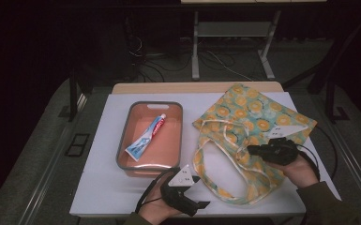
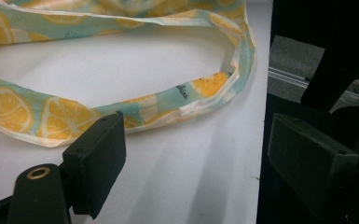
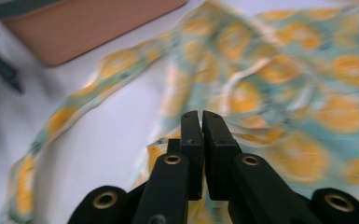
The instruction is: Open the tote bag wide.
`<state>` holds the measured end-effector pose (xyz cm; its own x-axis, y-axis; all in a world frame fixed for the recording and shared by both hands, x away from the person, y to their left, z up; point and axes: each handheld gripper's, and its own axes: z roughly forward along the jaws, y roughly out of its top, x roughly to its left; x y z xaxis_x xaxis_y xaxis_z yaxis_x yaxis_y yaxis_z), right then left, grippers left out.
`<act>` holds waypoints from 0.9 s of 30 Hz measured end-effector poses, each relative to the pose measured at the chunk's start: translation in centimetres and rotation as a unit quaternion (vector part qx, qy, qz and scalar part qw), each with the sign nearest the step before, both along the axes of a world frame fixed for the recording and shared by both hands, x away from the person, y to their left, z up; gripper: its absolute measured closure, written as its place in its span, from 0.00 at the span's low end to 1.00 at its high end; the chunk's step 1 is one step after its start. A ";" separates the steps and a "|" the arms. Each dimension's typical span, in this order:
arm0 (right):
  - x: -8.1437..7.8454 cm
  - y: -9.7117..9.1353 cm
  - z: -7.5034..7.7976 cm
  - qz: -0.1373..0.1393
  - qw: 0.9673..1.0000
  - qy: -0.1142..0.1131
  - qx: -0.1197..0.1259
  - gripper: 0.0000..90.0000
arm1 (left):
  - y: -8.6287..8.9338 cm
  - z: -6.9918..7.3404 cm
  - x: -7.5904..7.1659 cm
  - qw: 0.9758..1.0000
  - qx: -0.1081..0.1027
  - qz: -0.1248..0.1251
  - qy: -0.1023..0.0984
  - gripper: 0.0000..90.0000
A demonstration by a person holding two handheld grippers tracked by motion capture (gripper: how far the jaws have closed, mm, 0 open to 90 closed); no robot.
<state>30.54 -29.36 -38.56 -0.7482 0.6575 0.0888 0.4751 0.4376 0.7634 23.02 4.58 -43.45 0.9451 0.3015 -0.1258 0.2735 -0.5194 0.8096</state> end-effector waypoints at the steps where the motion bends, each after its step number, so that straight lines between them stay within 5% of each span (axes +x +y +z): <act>1: 0.1 -0.6 0.2 -0.013 1.000 -0.011 0.001 0.98 | 0.0 0.0 0.0 1.000 0.000 0.001 0.001 0.20; 5: 1.2 -3.6 -0.2 -0.079 0.997 -0.022 -0.009 0.98 | 0.0 0.0 0.0 1.000 0.000 -0.001 0.000 0.20; 8: 2.4 -5.5 -2.0 -0.124 0.992 0.013 -0.035 0.97 | -0.1 0.0 0.0 1.000 0.001 0.000 0.000 0.20; 10: 3.3 -6.0 -4.0 -0.142 0.986 0.049 -0.069 0.97 | -0.1 0.0 0.0 1.000 0.001 0.000 0.000 0.20; 15: 3.9 -5.8 -5.3 -0.142 0.982 0.075 -0.099 0.86 | 0.0 0.0 0.0 1.000 0.000 0.000 0.000 0.20; 16: 3.7 -5.8 -4.7 -0.143 0.984 0.065 -0.081 0.75 | 0.0 0.0 0.0 1.000 0.000 0.000 -0.001 0.20; 21: 2.9 -6.0 -2.3 -0.150 0.987 0.033 -0.039 0.57 | 0.0 0.0 0.0 1.000 0.000 0.000 0.000 0.20; 24: 1.8 -4.9 0.0 -0.104 0.995 0.005 0.001 0.52 | -0.1 0.0 0.0 1.000 0.001 -0.001 0.000 0.20; 27: 1.2 -3.7 0.6 -0.068 0.998 -0.003 0.011 0.55 | -0.1 0.0 0.0 1.000 0.000 0.000 0.001 0.20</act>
<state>31.77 -33.04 -37.94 -0.6524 0.7513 0.1001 0.5251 0.3528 0.7744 22.99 4.51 -43.44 0.9450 0.3015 -0.1267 0.2744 -0.5201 0.8088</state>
